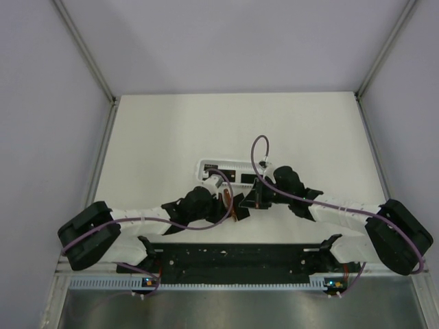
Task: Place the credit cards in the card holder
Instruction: Open the card holder at the center of the board.
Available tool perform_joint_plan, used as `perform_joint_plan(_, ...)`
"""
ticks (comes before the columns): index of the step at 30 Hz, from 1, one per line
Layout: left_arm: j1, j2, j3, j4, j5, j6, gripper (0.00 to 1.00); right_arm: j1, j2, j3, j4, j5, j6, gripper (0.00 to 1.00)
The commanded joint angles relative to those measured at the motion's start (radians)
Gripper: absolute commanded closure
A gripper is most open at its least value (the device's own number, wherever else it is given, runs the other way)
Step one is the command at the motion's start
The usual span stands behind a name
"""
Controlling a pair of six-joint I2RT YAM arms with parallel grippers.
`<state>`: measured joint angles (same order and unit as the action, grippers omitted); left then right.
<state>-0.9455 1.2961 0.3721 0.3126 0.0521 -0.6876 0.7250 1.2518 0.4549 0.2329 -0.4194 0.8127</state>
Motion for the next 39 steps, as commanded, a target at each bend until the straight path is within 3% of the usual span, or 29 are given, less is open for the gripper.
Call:
perform_joint_plan(1, -0.004, -0.037, 0.044, 0.091, 0.051, 0.020, 1.00, 0.013, 0.015, 0.053, 0.083, -0.067, 0.011, 1.00)
perform_joint_plan(12, -0.006, -0.018, 0.122, 0.209, 0.202, 0.052, 1.00, 0.030, -0.069, 0.083, -0.021, -0.091, -0.020, 1.00)
perform_joint_plan(22, -0.009, 0.003, 0.263, 0.264, 0.316, 0.066, 1.00, 0.030, -0.261, 0.175, -0.308, -0.030, -0.098, 1.00)
perform_joint_plan(26, -0.009, 0.032, 0.222, 0.388, 0.371, 0.027, 1.00, 0.030, -0.262, 0.194, -0.345, -0.042, -0.104, 1.00)
perform_joint_plan(32, -0.009, 0.019, 0.012, 0.491, 0.312, -0.035, 1.00, 0.031, -0.203, 0.180, -0.331, -0.079, -0.112, 1.00)
perform_joint_plan(35, -0.009, -0.055, -0.090, 0.397, 0.235, -0.044, 1.00, 0.034, -0.152, 0.154, -0.276, -0.111, -0.095, 1.00)
perform_joint_plan(39, -0.009, -0.228, -0.125, 0.063, 0.048, -0.062, 1.00, 0.037, -0.126, 0.140, -0.216, -0.096, -0.084, 1.00)
